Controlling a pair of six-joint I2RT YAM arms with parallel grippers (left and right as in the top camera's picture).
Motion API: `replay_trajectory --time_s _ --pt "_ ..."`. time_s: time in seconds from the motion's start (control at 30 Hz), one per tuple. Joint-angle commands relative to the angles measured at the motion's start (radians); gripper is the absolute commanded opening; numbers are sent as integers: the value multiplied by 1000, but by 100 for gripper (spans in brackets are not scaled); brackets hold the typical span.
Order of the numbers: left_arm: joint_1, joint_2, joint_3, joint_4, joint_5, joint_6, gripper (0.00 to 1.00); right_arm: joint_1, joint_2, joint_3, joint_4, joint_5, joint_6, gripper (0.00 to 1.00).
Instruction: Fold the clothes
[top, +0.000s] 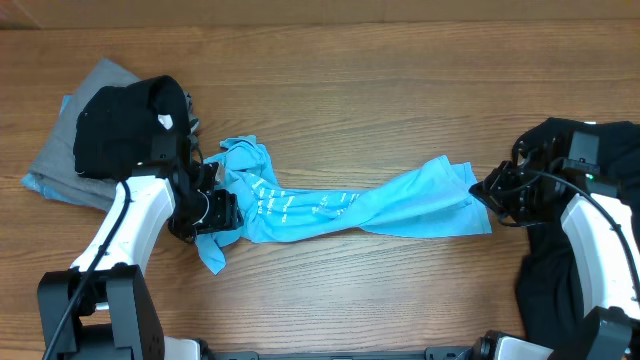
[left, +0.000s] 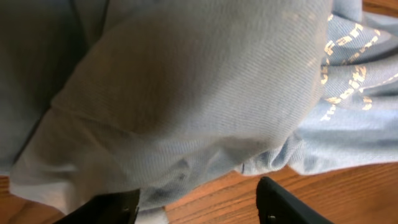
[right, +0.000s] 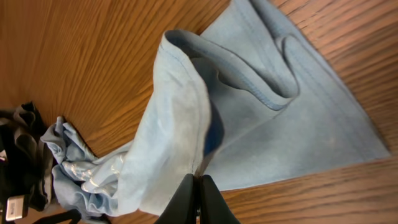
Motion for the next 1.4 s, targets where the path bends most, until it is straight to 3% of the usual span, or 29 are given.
replay_trajectory --time_s 0.0,0.3,0.6,0.67,0.77,0.83,1.03,1.07,1.13,1.27,1.37 --pt "-1 -8 -6 -2 34 3 68 -23 -31 40 -16 29 -6 4" --pt "-1 -8 -6 84 79 -50 77 -90 -32 68 -92 115 21 4" --pt "-1 -8 -7 97 72 -55 79 -115 -34 85 -175 116 38 4" --pt "-2 -8 -9 72 74 -48 75 -115 -34 85 -180 116 34 4" --pt "-15 -8 -29 28 77 -25 57 -115 -34 85 -180 116 30 4" --pt "-29 -8 -47 13 77 -1 52 -115 -34 85 -179 116 30 4" --pt "-59 -8 -163 100 -68 -29 68 -115 -34 85 -179 122 31 4" --pt "-58 -8 -186 133 -91 -50 67 -115 -34 85 -179 124 30 4" --pt "-58 -8 -213 178 -105 -73 52 -115 -34 85 -179 123 30 4" --pt "-58 -8 -196 165 -106 -87 6 -115 -34 85 -179 123 31 4" --pt "-58 -8 -107 5 -106 -86 4 -116 -34 85 -180 123 30 4"
